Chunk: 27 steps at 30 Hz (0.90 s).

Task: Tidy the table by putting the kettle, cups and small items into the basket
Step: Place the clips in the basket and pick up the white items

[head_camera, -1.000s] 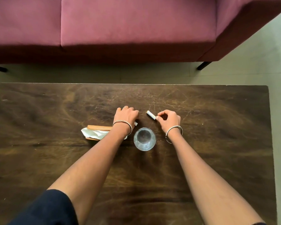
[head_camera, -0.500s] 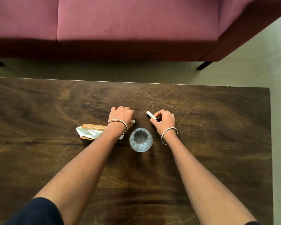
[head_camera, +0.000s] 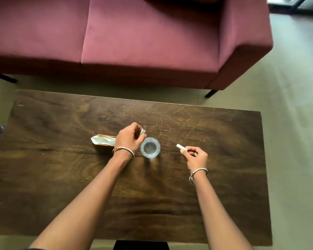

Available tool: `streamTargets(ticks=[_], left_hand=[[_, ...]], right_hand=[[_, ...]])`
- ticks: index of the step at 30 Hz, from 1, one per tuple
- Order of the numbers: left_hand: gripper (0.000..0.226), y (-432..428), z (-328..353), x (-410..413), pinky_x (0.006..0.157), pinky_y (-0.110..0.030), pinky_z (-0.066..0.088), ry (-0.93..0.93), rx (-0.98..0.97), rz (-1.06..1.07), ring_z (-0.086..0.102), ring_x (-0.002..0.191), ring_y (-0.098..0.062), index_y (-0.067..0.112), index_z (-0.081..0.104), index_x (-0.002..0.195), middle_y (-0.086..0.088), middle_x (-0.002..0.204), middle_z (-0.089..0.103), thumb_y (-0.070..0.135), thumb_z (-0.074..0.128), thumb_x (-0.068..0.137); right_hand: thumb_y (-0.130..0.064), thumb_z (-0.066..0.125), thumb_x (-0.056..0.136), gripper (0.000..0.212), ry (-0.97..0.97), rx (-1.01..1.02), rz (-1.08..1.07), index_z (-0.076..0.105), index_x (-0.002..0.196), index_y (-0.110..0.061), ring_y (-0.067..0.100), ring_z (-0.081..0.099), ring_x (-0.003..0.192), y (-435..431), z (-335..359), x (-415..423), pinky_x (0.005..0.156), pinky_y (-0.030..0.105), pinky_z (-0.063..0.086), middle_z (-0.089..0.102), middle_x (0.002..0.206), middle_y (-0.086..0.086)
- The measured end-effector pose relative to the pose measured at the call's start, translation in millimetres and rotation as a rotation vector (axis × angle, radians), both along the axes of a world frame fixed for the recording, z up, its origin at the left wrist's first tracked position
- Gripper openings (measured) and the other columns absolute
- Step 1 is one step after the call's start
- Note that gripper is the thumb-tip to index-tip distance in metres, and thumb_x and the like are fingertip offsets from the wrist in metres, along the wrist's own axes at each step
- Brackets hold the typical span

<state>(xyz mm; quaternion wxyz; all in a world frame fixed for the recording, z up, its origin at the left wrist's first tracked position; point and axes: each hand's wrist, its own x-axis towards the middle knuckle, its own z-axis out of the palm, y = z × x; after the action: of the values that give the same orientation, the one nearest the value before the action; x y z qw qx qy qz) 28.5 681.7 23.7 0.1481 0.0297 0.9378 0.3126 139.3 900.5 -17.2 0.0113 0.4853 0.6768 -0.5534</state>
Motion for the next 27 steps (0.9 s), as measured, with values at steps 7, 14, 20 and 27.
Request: streamTargets(ticks=[7,14,20,27], left_hand=[[0.017,-19,41,74,0.073,-0.028,0.05,-0.129,0.195,0.21,0.065,0.076,-0.013,0.023,0.063,0.086,0.008,0.078,0.068,0.033,0.076,0.08],[0.016,-70,68,133,0.076,-0.046,0.06,-0.388,0.584,0.509,0.068,0.071,-0.028,0.008,0.067,0.104,-0.012,0.086,0.066,0.009,0.069,0.088],[0.032,-136,99,178,0.066,-0.03,0.06,-0.465,1.023,0.805,0.063,0.072,-0.028,-0.001,0.059,0.118,-0.019,0.089,0.058,-0.012,0.059,0.088],[0.038,-227,114,228,0.069,-0.029,0.06,-0.413,1.211,0.963,0.065,0.07,-0.025,-0.001,0.059,0.12,-0.016,0.085,0.06,-0.014,0.063,0.085]], right_hand=[[0.004,0.08,0.077,0.018,0.088,-0.138,-0.097,0.073,0.093,0.006,0.007,0.059,0.061,-32,50,47,0.057,0.013,0.05,0.068,0.073,0.005],[0.004,0.075,0.082,0.007,0.25,-0.425,-0.107,0.068,0.083,0.002,0.026,0.067,0.074,-90,106,57,0.067,0.028,0.06,0.07,0.087,0.022],[0.001,0.068,0.089,0.005,0.296,-0.683,0.034,0.068,0.095,0.001,0.024,0.076,0.069,-155,144,60,0.069,0.035,0.064,0.076,0.078,0.015],[-0.008,0.064,0.095,0.022,0.223,-0.733,0.204,0.066,0.113,0.003,0.026,0.075,0.072,-255,156,75,0.06,0.031,0.062,0.069,0.093,0.021]])
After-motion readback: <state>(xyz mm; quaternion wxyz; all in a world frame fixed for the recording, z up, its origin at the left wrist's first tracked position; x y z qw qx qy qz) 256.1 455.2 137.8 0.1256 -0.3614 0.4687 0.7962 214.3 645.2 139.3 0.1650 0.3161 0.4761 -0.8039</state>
